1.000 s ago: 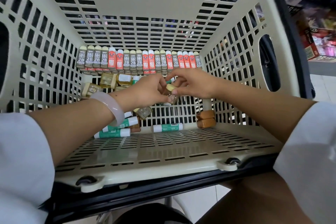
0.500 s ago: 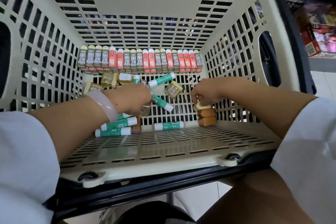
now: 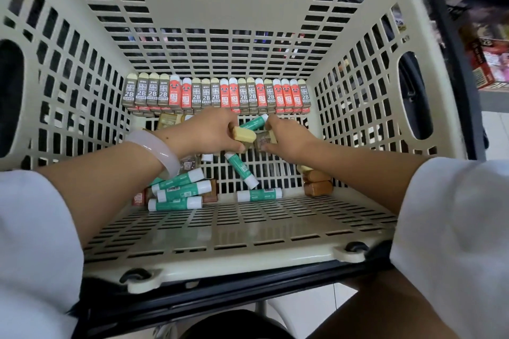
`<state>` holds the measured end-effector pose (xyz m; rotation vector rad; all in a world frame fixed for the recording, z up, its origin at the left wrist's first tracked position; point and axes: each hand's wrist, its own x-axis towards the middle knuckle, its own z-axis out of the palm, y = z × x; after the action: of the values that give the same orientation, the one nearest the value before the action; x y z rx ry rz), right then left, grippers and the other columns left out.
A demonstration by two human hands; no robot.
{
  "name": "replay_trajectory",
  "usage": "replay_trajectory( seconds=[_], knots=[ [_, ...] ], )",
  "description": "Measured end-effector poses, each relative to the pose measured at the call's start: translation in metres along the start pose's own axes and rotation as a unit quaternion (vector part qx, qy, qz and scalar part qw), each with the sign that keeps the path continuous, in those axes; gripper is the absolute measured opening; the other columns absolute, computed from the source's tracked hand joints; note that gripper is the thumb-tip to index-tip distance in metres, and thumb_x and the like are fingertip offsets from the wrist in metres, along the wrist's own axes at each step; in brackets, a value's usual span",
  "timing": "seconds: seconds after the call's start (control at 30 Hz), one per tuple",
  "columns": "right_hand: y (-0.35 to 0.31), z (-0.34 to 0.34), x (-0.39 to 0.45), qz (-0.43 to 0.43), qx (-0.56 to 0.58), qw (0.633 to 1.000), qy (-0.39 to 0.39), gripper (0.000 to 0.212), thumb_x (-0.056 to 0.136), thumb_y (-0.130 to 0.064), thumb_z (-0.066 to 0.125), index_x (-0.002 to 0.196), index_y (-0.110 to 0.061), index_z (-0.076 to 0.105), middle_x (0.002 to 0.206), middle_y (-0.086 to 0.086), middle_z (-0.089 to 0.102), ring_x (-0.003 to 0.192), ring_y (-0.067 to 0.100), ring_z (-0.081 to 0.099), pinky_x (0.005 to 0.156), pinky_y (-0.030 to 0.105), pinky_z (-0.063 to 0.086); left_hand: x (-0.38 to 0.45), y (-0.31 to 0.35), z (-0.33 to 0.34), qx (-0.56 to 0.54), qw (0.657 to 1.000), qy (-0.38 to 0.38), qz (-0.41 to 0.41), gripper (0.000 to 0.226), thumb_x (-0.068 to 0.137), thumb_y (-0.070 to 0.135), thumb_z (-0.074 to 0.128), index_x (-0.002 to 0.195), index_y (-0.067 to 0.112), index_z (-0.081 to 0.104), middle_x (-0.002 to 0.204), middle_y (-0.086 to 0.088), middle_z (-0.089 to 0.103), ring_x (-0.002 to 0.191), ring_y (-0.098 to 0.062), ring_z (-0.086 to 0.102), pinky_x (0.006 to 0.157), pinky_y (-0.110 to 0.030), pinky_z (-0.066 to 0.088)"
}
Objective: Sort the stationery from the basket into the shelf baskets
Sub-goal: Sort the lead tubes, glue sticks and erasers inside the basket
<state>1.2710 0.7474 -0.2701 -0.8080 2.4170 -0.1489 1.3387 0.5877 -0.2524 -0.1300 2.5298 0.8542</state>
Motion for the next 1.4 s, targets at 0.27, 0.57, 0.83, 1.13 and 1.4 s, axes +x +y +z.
replay_trajectory(
  seconds=[0.27,0.57,0.83,1.13,1.4],
  knots=[
    [0.004,-0.021,-0.006,-0.002,0.078,0.997,0.016,0.019,0.085,-0.02,0.063,0.09,-0.019,0.045,0.084,-0.006,0.052,0.067,0.005,0.052,0.054,0.013,0.038,-0.002,0.001,0.0,-0.037,0.999,0.029,-0.01,0.028,0.079,0.019,0.071,0.093,0.011,0.048,0.087,-0.002,0.053,0.079,-0.019,0.05,0.058,-0.024,0.037],
    [0.025,-0.064,-0.016,-0.073,-0.308,0.94,-0.125,0.031,0.089,-0.031,0.056,0.113,-0.011,0.059,0.11,0.006,0.062,0.101,0.019,0.057,0.09,0.031,0.045,-0.004,0.005,0.0,-0.032,0.999,0.032,-0.012,0.026,0.078,0.024,0.072,0.09,0.011,0.052,0.094,-0.006,0.057,0.086,-0.022,0.053,0.064,-0.029,0.039],
    [0.023,-0.062,-0.009,-0.064,-0.245,0.959,-0.124,0.035,0.096,-0.026,0.045,0.126,-0.01,0.053,0.119,0.009,0.061,0.104,0.021,0.057,0.089,0.03,0.044,-0.004,0.009,0.005,-0.054,0.998,0.036,-0.008,0.03,0.078,0.025,0.072,0.097,0.009,0.055,0.099,-0.006,0.058,0.091,-0.022,0.053,0.075,-0.032,0.042],
    [0.007,-0.059,-0.013,-0.139,-0.028,0.989,-0.032,0.036,0.086,-0.029,0.061,0.12,-0.018,0.056,0.109,0.004,0.063,0.097,0.016,0.054,0.085,0.027,0.041,-0.001,0.019,0.012,-0.269,0.962,0.039,-0.032,0.032,0.08,0.02,0.07,0.102,0.021,0.046,0.096,0.005,0.06,0.086,-0.012,0.057,0.067,-0.024,0.044],
    [0.03,-0.053,-0.011,-0.034,-0.282,0.939,-0.194,0.045,0.095,-0.021,0.046,0.139,-0.017,0.04,0.14,0.008,0.045,0.128,0.025,0.042,0.104,0.035,0.035,0.001,0.002,0.01,-0.099,0.994,0.039,0.003,0.009,0.09,0.017,0.055,0.097,0.013,0.059,0.086,0.004,0.053,0.08,-0.013,0.052,0.07,-0.024,0.038]
  ],
)
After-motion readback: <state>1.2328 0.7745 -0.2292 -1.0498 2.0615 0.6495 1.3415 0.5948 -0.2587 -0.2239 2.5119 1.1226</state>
